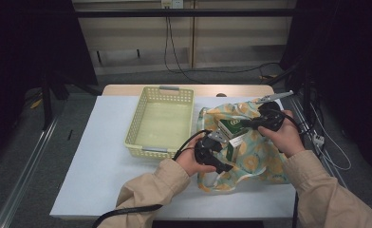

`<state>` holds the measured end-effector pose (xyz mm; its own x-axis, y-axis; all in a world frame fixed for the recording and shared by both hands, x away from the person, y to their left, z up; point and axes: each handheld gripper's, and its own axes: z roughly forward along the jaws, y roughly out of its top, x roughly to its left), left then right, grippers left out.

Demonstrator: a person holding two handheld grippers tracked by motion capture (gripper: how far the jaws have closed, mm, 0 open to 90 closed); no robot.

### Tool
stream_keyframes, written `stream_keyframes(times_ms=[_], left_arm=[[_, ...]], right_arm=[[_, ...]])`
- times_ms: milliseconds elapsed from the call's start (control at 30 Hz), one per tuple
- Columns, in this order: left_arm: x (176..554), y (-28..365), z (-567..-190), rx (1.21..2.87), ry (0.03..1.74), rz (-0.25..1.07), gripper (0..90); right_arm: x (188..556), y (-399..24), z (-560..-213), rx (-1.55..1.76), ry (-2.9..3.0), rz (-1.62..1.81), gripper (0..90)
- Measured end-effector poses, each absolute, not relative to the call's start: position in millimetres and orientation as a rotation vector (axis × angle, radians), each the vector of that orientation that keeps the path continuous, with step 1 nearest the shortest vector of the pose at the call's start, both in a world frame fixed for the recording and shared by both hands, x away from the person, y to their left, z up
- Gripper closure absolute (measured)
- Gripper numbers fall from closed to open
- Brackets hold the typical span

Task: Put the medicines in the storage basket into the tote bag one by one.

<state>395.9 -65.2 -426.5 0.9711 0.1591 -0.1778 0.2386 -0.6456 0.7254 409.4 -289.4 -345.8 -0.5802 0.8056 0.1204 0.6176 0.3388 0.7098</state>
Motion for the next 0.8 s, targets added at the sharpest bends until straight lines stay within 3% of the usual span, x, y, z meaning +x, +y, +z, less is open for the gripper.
stream_keyframes(times_ms=[133,533,800], left_arm=[[394.7,-68.0,-429.7,2.351,0.271,-0.124,27.4],[397.0,-54.0,-431.3,2.403,0.343,-0.169,87.1],[401.2,-41.4,-403.4,2.361,0.420,-0.145,90.0]], right_arm=[[410.0,-287.9,-346.4,1.280,2.352,1.078,89.9],[409.2,-288.2,-344.5,1.286,2.341,1.089,89.9],[406.9,-289.7,-342.3,1.285,2.334,1.095,89.9]])
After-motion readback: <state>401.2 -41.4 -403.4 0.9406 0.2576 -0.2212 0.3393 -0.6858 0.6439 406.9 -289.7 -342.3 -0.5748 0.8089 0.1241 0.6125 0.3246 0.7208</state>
